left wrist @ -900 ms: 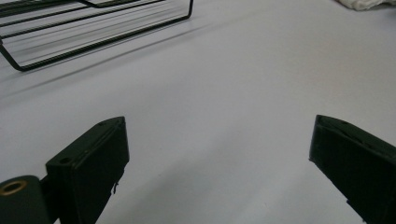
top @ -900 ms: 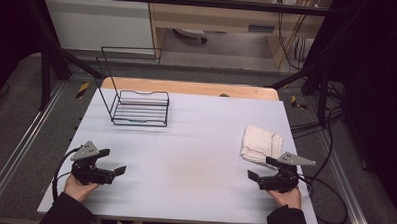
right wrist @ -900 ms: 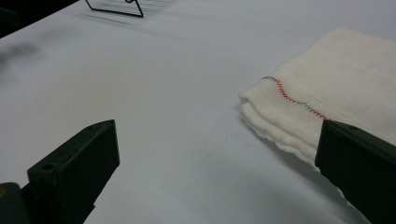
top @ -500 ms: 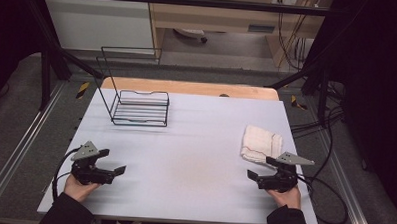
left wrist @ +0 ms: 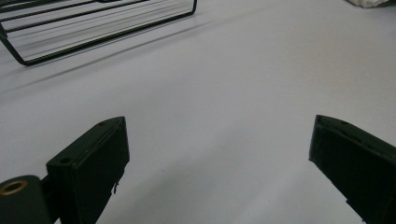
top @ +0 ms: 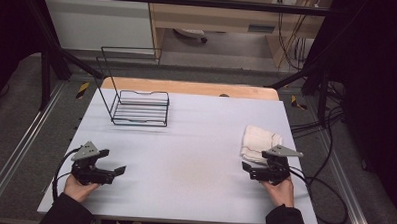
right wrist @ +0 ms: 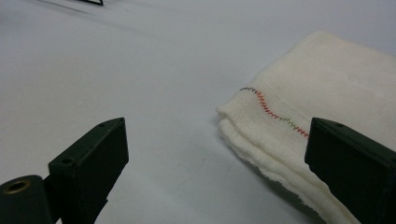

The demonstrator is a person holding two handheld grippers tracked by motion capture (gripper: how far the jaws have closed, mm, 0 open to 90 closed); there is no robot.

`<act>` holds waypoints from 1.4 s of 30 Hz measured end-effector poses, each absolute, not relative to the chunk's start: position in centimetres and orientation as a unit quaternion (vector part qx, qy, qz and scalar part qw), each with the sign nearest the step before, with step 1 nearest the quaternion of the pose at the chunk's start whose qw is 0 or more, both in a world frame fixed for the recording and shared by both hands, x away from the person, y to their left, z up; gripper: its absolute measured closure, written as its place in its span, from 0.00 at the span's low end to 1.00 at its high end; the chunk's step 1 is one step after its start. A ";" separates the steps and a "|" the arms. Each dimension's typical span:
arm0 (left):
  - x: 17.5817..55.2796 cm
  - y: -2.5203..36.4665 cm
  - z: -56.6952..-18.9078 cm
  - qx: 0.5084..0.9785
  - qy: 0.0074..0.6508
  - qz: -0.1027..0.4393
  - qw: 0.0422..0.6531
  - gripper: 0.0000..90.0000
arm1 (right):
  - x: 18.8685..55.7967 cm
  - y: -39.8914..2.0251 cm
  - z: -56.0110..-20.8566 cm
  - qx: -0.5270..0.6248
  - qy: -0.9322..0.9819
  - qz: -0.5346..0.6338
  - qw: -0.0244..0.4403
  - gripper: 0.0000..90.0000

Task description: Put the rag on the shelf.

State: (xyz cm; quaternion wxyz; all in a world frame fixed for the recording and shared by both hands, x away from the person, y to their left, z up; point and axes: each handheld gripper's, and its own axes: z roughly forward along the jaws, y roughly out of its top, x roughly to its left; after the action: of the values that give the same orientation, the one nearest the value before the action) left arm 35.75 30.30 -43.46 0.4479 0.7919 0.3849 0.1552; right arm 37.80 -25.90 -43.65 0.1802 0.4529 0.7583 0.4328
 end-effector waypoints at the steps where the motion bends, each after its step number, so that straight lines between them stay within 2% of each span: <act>1: 35.8 30.3 -43.5 0.792 0.386 0.155 0.448 0.06 | 38.0 -25.7 -43.7 0.454 0.761 0.427 0.180 0.08; 5: 35.8 30.4 -43.5 0.791 0.387 0.154 0.447 0.06 | 38.9 -25.4 -43.9 0.459 0.767 0.410 0.183 0.12; 9: 35.8 30.4 -43.5 0.791 0.387 0.155 0.447 0.06 | 39.8 -24.9 -44.1 0.458 0.773 0.397 0.188 0.22; 13: 35.8 30.4 -43.6 0.791 0.387 0.155 0.447 0.06 | 41.0 -24.5 -44.2 0.458 0.779 0.385 0.188 0.40; 15: 35.8 30.4 -43.6 0.792 0.387 0.155 0.447 0.06 | 41.1 -24.4 -44.3 0.458 0.779 0.385 0.187 0.43; 16: 35.8 30.4 -43.6 0.792 0.387 0.155 0.447 0.06 | 41.4 -24.3 -44.4 0.451 0.783 0.382 0.193 0.51; 17: 35.8 30.4 -43.6 0.792 0.387 0.155 0.447 0.06 | 41.4 -24.3 -44.4 0.451 0.783 0.382 0.193 0.51; 18: 35.8 30.4 -43.6 0.792 0.387 0.155 0.446 0.06 | 41.5 -24.3 -44.6 0.446 0.788 0.378 0.194 0.57; 21: 35.8 30.4 -43.6 0.792 0.387 0.155 0.446 0.06 | 41.6 -24.3 -44.7 0.436 0.795 0.373 0.198 0.62; 23: 35.8 30.4 -43.6 0.791 0.388 0.154 0.447 0.06 | 41.6 -24.2 -44.8 0.427 0.798 0.374 0.200 0.71; 31: 36.0 30.2 -43.6 0.795 0.385 0.153 0.444 0.07 | 41.9 -24.1 -45.1 0.412 0.809 0.363 0.213 0.83; 36: 35.9 30.3 -43.5 0.796 0.383 0.154 0.442 0.07 | 42.0 -24.0 -44.9 0.404 0.816 0.351 0.219 0.94; 42: 35.9 30.3 -43.6 0.795 0.384 0.154 0.444 0.07 | 42.0 -23.9 -44.6 0.395 0.818 0.355 0.220 0.95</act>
State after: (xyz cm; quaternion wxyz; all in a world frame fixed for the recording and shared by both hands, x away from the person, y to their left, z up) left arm 35.93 30.35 -43.57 0.4443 0.7945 0.3844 0.1536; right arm 41.98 -23.89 -44.61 0.2196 0.3955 0.8182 0.3549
